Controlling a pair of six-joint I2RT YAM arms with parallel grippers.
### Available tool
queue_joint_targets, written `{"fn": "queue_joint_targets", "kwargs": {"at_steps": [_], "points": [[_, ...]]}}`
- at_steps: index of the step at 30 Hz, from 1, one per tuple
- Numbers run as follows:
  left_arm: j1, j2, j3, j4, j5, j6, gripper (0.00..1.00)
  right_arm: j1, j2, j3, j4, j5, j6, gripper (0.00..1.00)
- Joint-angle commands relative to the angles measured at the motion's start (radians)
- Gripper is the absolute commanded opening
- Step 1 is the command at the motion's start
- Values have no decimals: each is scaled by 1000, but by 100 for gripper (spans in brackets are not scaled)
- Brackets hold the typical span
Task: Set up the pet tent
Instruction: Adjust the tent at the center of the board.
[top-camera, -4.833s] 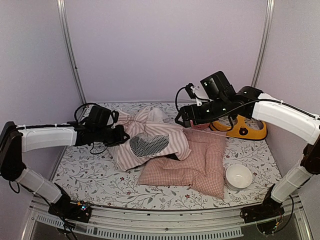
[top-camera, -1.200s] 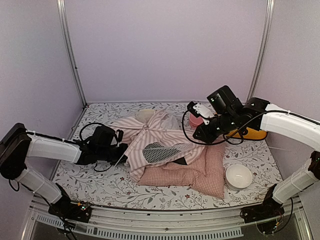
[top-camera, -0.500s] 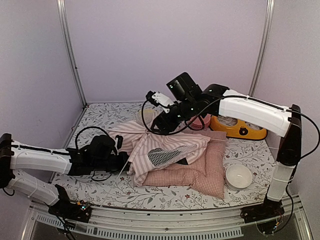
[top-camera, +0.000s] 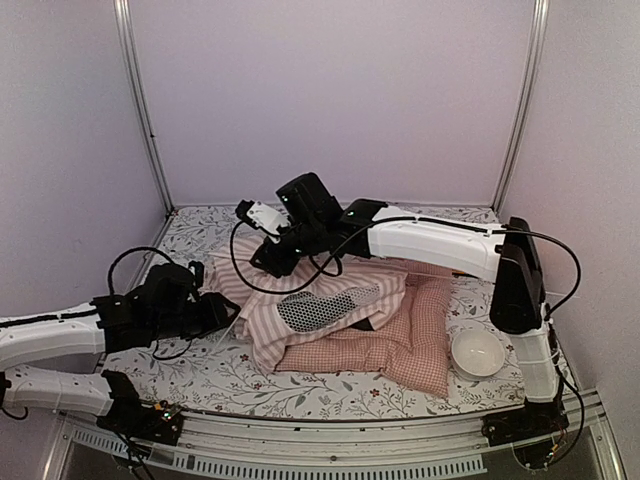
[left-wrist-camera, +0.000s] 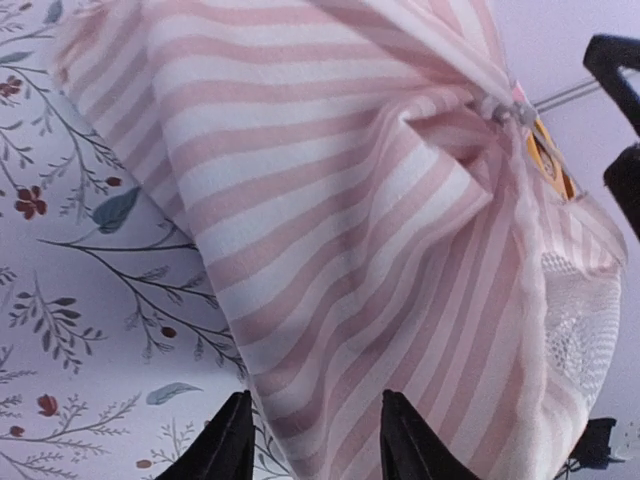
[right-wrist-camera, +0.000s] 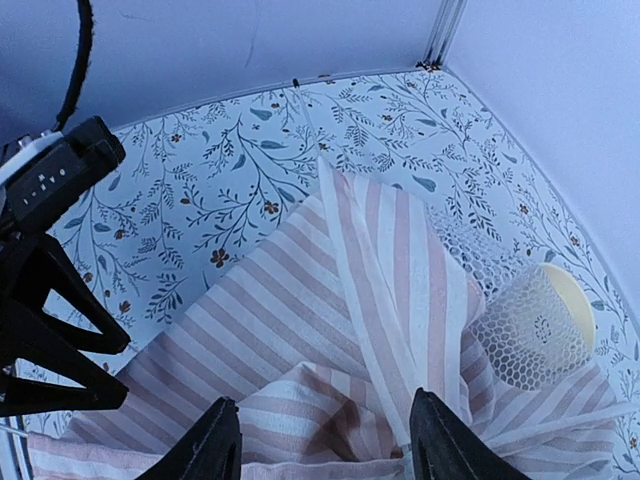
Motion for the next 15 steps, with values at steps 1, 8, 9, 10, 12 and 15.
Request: {"fn": "queue_joint_targets", "kwargs": {"at_steps": [1, 8, 9, 10, 12, 15], "points": [[137, -79, -11, -110, 8, 60, 46, 22, 109, 93, 123, 91, -73, 57], [398, -127, -14, -113, 155, 170, 49, 27, 245, 154, 199, 236, -169, 56], [428, -125, -16, -103, 178, 181, 49, 27, 256, 156, 209, 254, -186, 56], [454, -122, -16, -94, 198, 189, 50, 27, 266, 156, 218, 271, -199, 56], [496, -117, -12, -74, 246, 211, 52, 27, 282, 164, 220, 299, -221, 56], [517, -108, 9, -77, 271, 248, 55, 26, 283, 165, 214, 307, -228, 57]]}}
